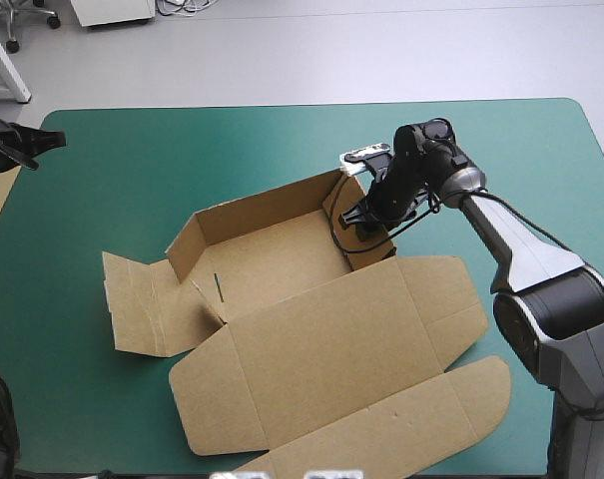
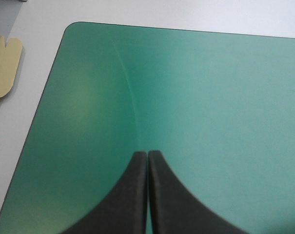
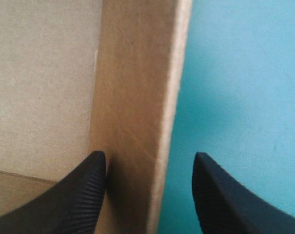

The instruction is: Fold the box

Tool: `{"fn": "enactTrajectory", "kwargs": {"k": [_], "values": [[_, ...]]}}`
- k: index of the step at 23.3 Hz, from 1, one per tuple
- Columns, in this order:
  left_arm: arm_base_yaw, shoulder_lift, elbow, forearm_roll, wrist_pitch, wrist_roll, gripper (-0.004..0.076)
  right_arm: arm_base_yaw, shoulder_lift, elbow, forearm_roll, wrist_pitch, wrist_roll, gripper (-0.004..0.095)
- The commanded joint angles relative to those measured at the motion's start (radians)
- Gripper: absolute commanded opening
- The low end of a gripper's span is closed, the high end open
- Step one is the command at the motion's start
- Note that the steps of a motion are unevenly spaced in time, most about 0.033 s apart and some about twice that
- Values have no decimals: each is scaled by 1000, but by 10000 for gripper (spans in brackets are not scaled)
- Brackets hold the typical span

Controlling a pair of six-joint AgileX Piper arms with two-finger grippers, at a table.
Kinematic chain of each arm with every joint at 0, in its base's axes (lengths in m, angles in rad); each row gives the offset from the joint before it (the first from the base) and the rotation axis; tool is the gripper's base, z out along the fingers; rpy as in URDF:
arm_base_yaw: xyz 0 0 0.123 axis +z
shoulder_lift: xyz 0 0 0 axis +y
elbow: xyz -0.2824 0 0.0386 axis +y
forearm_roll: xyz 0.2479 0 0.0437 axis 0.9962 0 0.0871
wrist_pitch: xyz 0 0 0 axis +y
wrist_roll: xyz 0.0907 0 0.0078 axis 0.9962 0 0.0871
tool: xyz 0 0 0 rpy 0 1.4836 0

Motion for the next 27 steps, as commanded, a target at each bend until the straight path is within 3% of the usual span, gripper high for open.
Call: {"fn": "enactTrajectory", "kwargs": {"k": [1, 6, 8, 11, 12, 13, 19, 22, 27], "values": [[3, -36, -26, -29, -51, 3, -8, -2, -45, -30, 5, 7, -4, 499], [3, -36, -26, -29, -49, 3, -8, -2, -32, -30, 6, 7, -1, 483], [3, -36, -26, -29, -49, 3, -8, -2, -31, -30, 6, 3, -1, 428], [3, -36, -26, -29, -49, 3, -8, -2, -31, -30, -11, 2, 14, 166], [3, -36, -26, -29, -49, 3, -8, -2, -31, -30, -23, 2, 14, 14], [3, -36, -26, -29, -49, 3, -8, -2, -31, -30, -32, 2, 22, -7], [3, -36, -26, -29, -43, 3, -8, -10, -38, -30, -77, 8, 39, -4], [3, -36, -26, -42, -20, 3, -8, -85, -85, -30, -41, 8, 39, -16], [3, -34, -15, -158, 16, 45, -8, -243, -163, -30, 172, 8, -13, -17]]}}
